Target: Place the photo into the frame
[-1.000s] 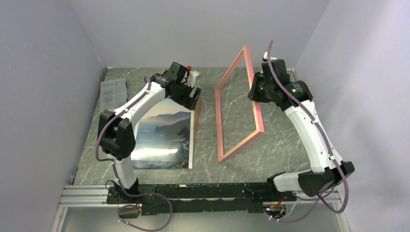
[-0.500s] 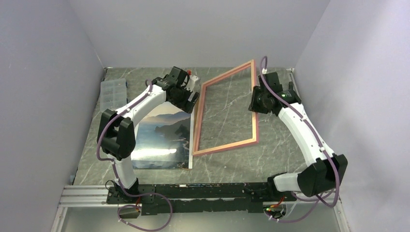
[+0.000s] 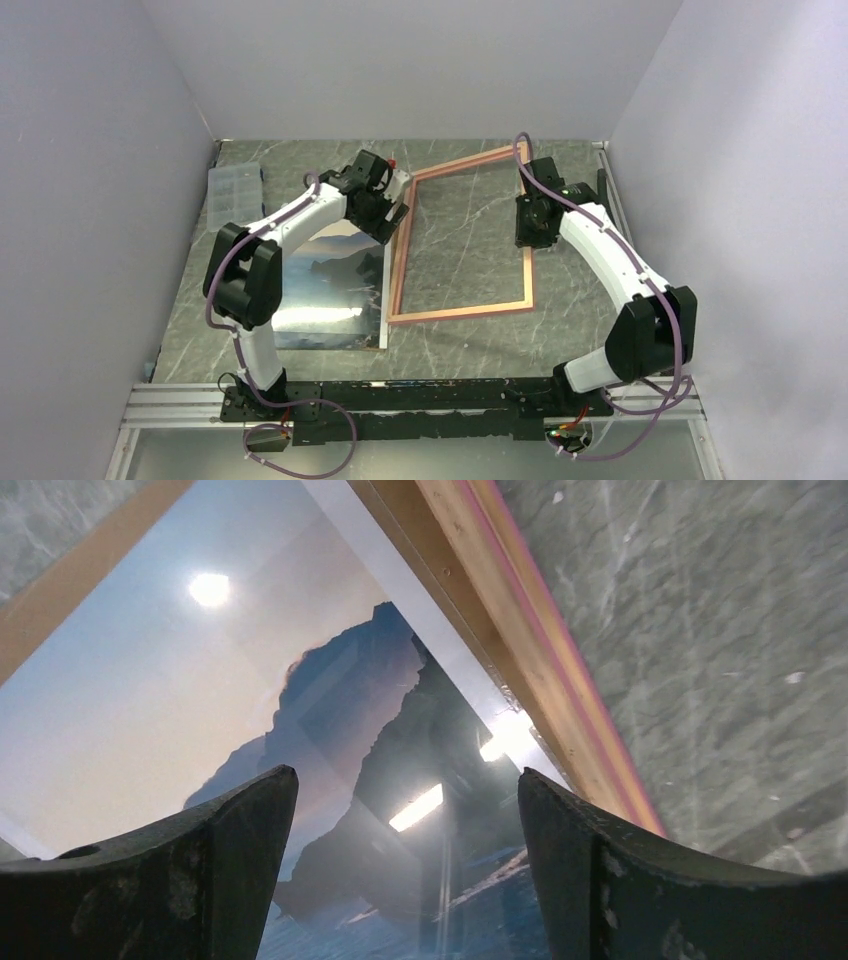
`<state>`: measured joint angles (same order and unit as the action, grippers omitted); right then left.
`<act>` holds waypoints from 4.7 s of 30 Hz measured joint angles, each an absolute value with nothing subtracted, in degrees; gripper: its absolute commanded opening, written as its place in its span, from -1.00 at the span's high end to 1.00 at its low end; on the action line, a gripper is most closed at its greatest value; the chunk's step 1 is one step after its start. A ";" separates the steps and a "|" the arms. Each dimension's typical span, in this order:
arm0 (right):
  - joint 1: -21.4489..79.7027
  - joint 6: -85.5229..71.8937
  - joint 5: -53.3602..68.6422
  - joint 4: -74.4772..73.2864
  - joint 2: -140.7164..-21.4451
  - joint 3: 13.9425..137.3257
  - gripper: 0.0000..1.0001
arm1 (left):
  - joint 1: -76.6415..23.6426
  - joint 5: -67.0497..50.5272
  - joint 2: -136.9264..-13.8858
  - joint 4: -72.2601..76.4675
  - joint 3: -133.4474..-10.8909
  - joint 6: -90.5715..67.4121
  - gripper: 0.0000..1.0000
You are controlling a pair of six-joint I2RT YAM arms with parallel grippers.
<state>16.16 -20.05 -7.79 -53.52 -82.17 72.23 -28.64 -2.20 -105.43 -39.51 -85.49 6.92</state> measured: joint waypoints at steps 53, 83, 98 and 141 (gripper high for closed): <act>13.85 -25.19 -17.61 -35.99 -96.16 59.11 -0.30 | -30.15 0.82 -111.26 -23.99 -75.55 14.31 -0.57; 28.49 -32.32 -6.17 -30.02 -85.84 64.82 -1.00 | -22.06 -6.81 -102.17 -43.42 -88.20 12.71 -0.52; 38.96 -36.91 1.63 -12.08 -92.38 68.25 -0.99 | 22.70 -19.73 -84.03 -52.95 -80.53 27.99 -0.50; 46.61 -43.77 7.51 -16.27 -119.35 83.61 -0.73 | 14.33 -10.04 -96.29 -32.23 -58.63 24.95 -0.24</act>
